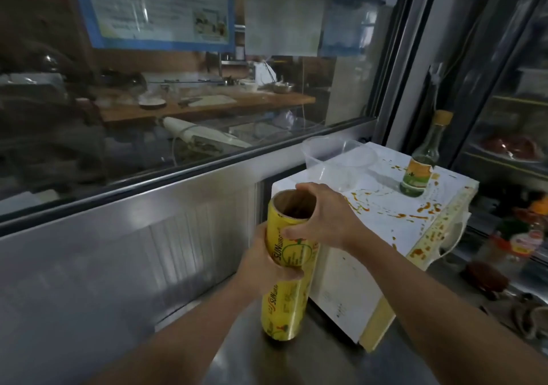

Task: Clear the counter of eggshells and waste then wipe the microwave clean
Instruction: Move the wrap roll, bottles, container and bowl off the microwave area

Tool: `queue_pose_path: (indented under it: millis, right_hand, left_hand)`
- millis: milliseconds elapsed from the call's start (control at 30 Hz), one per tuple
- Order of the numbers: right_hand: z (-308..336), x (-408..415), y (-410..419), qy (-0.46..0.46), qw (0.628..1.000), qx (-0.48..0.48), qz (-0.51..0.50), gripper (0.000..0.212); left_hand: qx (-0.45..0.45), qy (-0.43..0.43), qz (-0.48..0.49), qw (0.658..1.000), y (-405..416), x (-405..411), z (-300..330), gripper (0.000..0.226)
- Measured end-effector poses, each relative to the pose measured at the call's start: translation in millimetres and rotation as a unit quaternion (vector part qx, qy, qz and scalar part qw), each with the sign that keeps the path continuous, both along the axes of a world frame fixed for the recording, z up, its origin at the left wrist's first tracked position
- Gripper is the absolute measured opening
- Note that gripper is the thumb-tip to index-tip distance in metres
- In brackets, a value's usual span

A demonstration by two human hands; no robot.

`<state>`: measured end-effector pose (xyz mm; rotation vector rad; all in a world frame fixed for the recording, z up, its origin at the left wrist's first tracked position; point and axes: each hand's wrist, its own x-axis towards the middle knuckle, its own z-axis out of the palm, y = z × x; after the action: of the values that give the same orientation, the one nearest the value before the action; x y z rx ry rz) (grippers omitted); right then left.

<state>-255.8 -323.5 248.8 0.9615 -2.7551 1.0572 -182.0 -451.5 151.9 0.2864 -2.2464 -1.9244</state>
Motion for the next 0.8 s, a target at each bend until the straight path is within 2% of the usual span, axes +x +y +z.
queue_pose_path:
  millis: [167,333,800]
  right_hand:
    - [-2,-20,-46,0.019,0.999,0.012,0.026,0.084]
    - [-10,-37,-72,0.006,1.000,0.004,0.030,0.094]
    - [-22,-59,-85,-0.019,0.999,-0.010,0.024,0.099]
  left_hand:
    - [-0.022,-0.006,0.037,0.999,-41,-21,-2,0.103]
    - [-0.042,-0.015,0.061,0.997,-64,-40,-7,0.093]
    - [-0.074,-0.023,0.089,0.993,-77,-65,-19,0.089]
